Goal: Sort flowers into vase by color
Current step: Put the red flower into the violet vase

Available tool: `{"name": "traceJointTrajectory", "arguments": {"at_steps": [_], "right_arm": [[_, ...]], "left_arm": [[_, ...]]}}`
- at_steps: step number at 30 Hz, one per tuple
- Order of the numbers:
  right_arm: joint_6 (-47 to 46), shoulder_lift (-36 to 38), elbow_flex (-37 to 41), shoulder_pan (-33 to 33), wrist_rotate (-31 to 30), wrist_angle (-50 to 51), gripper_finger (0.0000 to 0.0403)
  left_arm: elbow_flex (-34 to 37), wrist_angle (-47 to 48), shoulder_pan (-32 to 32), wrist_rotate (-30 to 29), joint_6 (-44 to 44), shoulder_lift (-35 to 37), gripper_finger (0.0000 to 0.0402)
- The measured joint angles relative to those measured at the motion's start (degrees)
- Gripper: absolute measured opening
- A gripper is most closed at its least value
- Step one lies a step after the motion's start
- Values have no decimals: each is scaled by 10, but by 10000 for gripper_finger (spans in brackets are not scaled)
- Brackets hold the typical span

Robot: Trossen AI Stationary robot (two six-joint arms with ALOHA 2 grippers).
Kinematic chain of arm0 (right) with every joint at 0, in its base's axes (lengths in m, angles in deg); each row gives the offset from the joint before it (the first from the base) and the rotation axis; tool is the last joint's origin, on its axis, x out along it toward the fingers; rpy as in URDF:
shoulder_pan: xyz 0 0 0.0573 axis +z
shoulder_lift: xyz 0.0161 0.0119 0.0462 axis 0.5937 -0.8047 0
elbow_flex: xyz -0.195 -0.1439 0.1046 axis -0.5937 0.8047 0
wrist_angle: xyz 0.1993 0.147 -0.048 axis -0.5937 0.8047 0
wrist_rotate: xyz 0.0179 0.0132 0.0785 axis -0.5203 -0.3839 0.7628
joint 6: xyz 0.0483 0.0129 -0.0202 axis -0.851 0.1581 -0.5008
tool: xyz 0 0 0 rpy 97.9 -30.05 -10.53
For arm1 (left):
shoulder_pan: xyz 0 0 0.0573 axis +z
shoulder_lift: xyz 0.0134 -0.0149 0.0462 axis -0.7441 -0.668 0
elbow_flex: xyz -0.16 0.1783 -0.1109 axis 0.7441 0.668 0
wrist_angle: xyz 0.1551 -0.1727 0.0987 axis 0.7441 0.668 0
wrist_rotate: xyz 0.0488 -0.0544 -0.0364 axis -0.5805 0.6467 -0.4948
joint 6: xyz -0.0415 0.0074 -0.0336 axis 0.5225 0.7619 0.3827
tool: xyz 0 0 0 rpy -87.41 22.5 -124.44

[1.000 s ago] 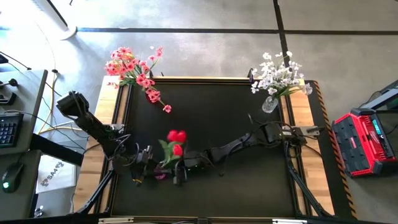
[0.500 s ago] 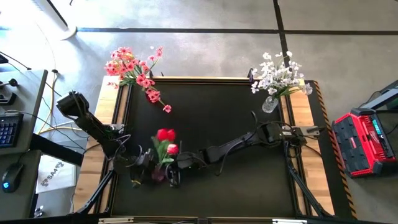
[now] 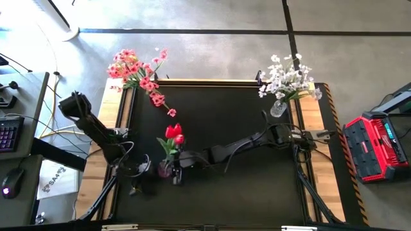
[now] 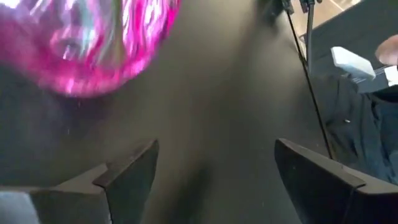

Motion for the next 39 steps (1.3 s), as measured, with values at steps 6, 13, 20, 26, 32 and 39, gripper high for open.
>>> {"name": "traceJointTrajectory", "arguments": {"at_steps": [6,13,20,26,32,39], "right_arm": [[10,0,-23,6,-8,54,138],[14,-2,-23,6,-5,48,138],[61,-36,-66,6,15,21,138],[74,-87,-137,5,35,62,138],[75,-115,-187,5,34,103,138],[98,-115,-188,6,28,107,173]], "left_arm": [[4,81,-33,-45,21,89,305],[3,95,-42,-92,-63,228,305],[-97,404,-42,-84,-122,397,305],[-200,676,-41,-156,-99,469,305],[-224,747,-41,-223,-89,494,305],[-224,755,-41,-250,-89,494,305]]}}
